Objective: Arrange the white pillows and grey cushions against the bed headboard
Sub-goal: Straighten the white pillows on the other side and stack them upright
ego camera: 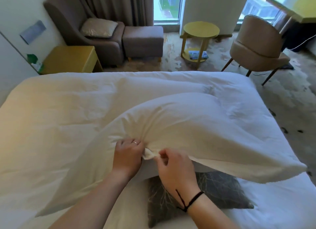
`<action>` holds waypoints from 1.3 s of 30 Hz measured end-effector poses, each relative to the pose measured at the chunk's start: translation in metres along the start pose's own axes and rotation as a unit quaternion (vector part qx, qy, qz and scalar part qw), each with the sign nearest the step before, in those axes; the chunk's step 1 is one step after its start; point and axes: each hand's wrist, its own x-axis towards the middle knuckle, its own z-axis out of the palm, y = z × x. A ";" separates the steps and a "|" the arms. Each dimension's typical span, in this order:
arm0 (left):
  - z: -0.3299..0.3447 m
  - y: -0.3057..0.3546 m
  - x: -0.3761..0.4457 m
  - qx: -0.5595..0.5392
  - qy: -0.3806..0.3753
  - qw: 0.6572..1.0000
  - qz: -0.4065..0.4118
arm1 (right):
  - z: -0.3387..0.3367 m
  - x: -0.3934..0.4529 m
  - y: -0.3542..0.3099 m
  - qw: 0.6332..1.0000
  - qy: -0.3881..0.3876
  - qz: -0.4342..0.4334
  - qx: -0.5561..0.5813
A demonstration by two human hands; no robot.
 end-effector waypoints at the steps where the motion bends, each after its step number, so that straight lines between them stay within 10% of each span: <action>1: 0.001 -0.002 -0.001 -0.003 0.002 1.000 0.003 | -0.003 0.000 -0.002 0.994 0.035 -0.059 -0.088; 11: -0.019 -0.021 -0.003 -0.030 -0.006 0.999 0.038 | 0.008 0.050 -0.025 0.886 -0.089 -0.164 -0.425; 27: -0.177 -0.181 0.056 0.028 0.183 0.981 0.061 | -0.014 0.117 -0.230 0.978 -0.087 -0.032 -0.188; 32: -0.154 -0.214 0.020 -0.091 0.045 0.994 -0.036 | 0.068 0.092 -0.242 0.986 -0.140 0.091 -0.012; 39: -0.115 -0.245 -0.082 -0.405 -0.147 0.866 -0.253 | 0.188 0.045 -0.255 0.963 -0.199 0.157 0.094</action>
